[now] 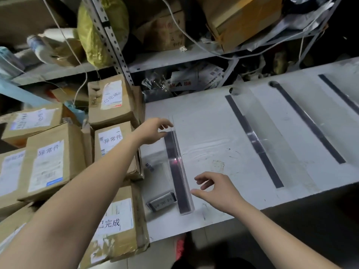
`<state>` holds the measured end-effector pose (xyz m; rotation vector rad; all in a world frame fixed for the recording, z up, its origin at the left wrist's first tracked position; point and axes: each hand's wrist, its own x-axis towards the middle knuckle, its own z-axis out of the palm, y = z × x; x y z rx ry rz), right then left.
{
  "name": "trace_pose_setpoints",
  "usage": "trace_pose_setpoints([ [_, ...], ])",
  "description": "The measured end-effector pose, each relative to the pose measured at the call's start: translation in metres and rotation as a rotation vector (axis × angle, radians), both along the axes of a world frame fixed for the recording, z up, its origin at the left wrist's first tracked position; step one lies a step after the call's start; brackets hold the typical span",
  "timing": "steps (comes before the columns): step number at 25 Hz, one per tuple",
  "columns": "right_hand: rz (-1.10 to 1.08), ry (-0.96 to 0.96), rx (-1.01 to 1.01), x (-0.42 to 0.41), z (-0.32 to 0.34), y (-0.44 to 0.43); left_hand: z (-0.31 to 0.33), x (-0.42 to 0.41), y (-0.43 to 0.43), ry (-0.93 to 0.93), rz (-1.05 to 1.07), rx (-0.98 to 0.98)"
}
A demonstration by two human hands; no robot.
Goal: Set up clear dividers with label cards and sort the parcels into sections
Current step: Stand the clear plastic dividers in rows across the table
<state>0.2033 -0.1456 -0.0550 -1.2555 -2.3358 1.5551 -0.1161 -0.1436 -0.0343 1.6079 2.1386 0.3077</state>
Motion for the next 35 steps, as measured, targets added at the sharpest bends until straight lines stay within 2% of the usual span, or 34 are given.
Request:
trace_pose_setpoints([
  [3, -0.057, -0.032, -0.03, -0.003, -0.004, -0.01, -0.008, -0.016, 0.012, -0.043, -0.067, -0.019],
  [8, -0.107, -0.087, -0.043, -0.01, -0.008, -0.023, -0.019, -0.034, 0.033, 0.001, -0.191, -0.024],
  [16, -0.165, -0.159, -0.026, -0.01, -0.006, -0.036, -0.029, -0.055, 0.055, -0.061, -0.181, -0.04],
  [24, -0.283, -0.195, 0.046, 0.001, -0.011, -0.035, -0.021, -0.078, 0.069, 0.021, -0.217, -0.018],
  [28, -0.273, -0.215, 0.078, 0.024, -0.006, -0.026, -0.014, -0.071, 0.075, -0.04, -0.201, -0.041],
  [35, -0.336, -0.241, 0.131, 0.081, 0.001, -0.002, 0.003, -0.027, 0.108, -0.086, -0.201, 0.04],
])
